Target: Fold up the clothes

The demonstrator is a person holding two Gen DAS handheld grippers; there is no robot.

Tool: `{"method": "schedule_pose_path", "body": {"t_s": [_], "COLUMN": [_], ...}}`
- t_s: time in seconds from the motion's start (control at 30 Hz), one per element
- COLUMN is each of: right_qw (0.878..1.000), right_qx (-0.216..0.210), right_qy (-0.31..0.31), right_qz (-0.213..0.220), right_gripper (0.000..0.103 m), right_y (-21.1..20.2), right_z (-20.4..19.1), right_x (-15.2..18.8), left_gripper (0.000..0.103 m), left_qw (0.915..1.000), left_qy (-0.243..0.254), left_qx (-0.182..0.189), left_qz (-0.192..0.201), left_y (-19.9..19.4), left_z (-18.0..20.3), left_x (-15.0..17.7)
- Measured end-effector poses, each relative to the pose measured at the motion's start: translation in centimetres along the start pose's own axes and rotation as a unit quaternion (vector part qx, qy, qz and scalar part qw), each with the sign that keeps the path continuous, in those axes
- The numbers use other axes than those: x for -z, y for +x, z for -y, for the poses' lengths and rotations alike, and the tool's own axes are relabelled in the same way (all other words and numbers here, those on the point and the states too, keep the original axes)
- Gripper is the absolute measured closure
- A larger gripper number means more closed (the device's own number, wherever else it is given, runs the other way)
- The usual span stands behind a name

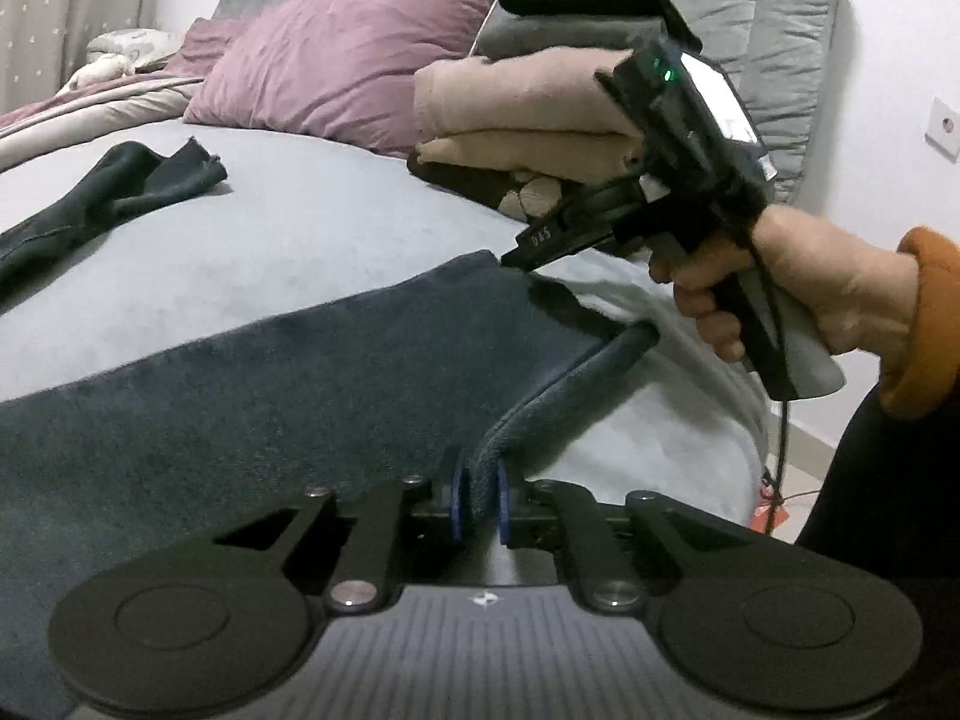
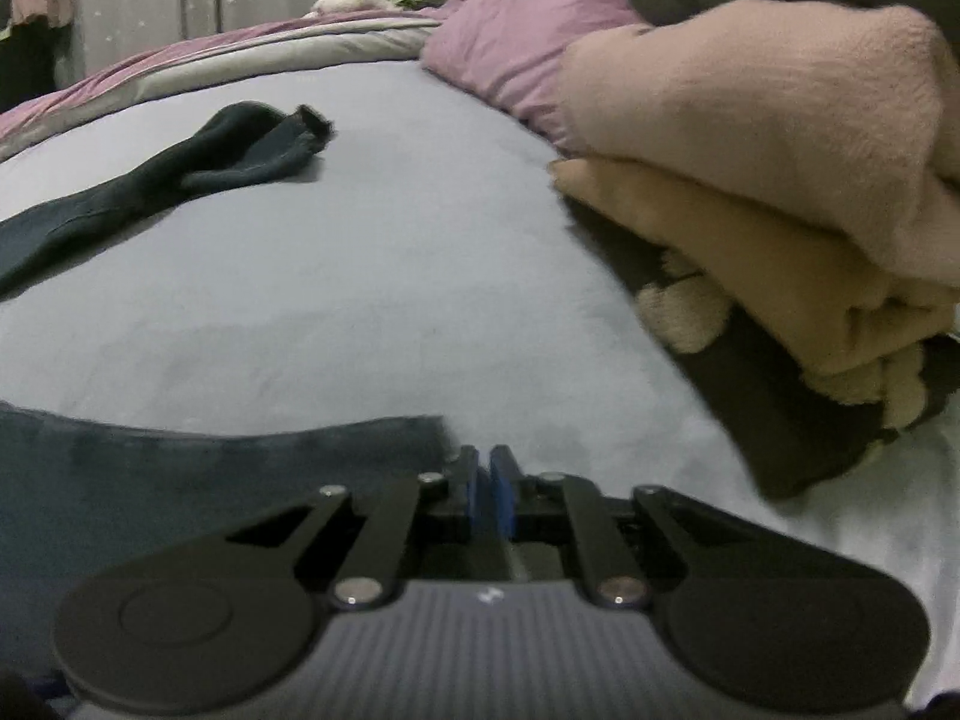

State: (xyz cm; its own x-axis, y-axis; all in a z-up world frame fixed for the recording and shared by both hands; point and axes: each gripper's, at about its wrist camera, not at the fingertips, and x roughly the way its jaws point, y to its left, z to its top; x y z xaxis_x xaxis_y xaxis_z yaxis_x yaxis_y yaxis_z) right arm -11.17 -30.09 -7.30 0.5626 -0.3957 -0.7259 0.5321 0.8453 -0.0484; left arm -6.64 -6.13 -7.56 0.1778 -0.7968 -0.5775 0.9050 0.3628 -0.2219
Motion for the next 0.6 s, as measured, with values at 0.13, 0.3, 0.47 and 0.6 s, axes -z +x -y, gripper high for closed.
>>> {"method": "schedule_pose_path", "body": {"t_s": [0.13,0.3,0.47,0.6], "right_qw": [0.999,0.998,0.995,0.992], "right_qx": [-0.02,-0.053,-0.087,-0.111], "right_qy": [0.026,0.003,-0.034,-0.054], "right_qz": [0.016,0.027,0.025,0.018], "right_gripper": [0.071,0.064,0.059,0.055], "right_y": [-1.1,-2.1,-2.2,-2.3], "right_z": [0.8,-1.2,-4.6,-7.4], "right_x": [-0.6,-1.2,-1.6,-1.7], "left_gripper": [0.083,0.079,0.071,0.065], "left_qw": [0.9999,0.9986,0.9925,0.9845], "left_qy": [-0.002,-0.025,-0.052,-0.061], "left_qx": [0.008,-0.037,-0.103,-0.159], "left_qz": [0.009,0.028,0.04,0.04], "left_y": [-1.6,-3.6,-5.3,-6.5], "left_z": [-0.6,-2.9,-5.7,-7.5], "left_x": [-0.4,-0.4,0.0,0.6]}}
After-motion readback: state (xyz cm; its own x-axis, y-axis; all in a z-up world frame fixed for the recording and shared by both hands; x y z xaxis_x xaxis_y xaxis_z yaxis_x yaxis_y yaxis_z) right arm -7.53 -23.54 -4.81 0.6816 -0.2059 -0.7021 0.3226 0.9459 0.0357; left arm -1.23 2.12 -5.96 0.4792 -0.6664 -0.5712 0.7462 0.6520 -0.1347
